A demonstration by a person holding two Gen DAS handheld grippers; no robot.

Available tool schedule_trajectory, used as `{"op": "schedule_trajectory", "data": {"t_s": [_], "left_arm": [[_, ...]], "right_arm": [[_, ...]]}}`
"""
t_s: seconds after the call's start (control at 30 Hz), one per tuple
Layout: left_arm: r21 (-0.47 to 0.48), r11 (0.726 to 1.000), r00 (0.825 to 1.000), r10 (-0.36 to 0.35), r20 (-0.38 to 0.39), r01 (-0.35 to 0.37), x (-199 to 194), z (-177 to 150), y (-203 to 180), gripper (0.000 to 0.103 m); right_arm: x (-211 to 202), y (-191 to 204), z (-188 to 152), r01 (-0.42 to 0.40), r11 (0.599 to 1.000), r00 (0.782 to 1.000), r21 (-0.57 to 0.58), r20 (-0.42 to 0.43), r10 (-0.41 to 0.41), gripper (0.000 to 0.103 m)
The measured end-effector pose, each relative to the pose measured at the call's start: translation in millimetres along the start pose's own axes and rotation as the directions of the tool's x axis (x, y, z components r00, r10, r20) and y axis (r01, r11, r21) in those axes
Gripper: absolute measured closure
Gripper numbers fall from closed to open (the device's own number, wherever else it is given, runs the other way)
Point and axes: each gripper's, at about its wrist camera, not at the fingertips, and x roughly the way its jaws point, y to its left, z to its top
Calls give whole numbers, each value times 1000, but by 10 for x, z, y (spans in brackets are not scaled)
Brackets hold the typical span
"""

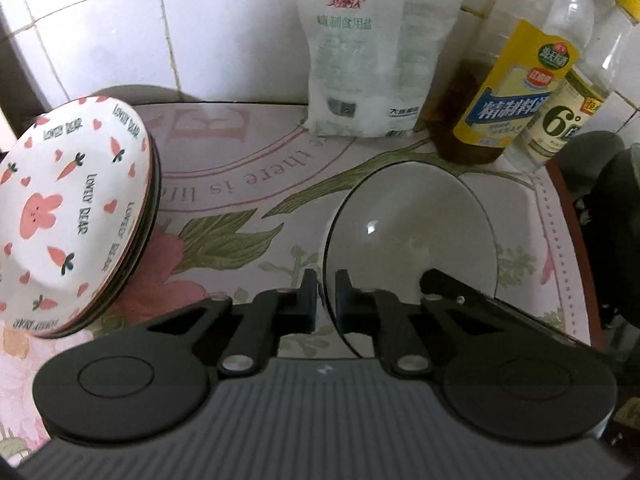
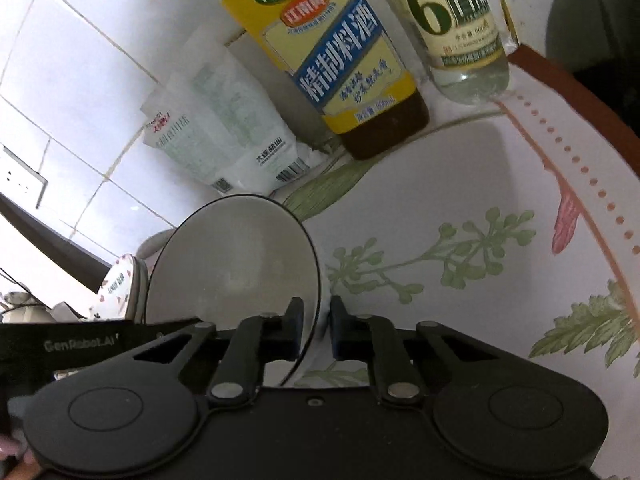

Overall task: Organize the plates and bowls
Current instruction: 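Grasp the rim of a third white bowl with both grippers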

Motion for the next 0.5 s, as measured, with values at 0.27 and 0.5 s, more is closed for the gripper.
{"op": "schedule_trajectory", "data": {"t_s": [0.27, 0.5], "left_arm": [[16, 999, 998, -42, 52, 41, -413, -88, 43, 96], [36, 997, 992, -69, 106, 66, -968, -211, 92, 96]], "right_arm": [[-304, 235, -73, 21, 1000, 1000, 3, -7, -21, 87], [-769, 621, -175, 41, 998, 999, -52, 13, -40, 87]]}}
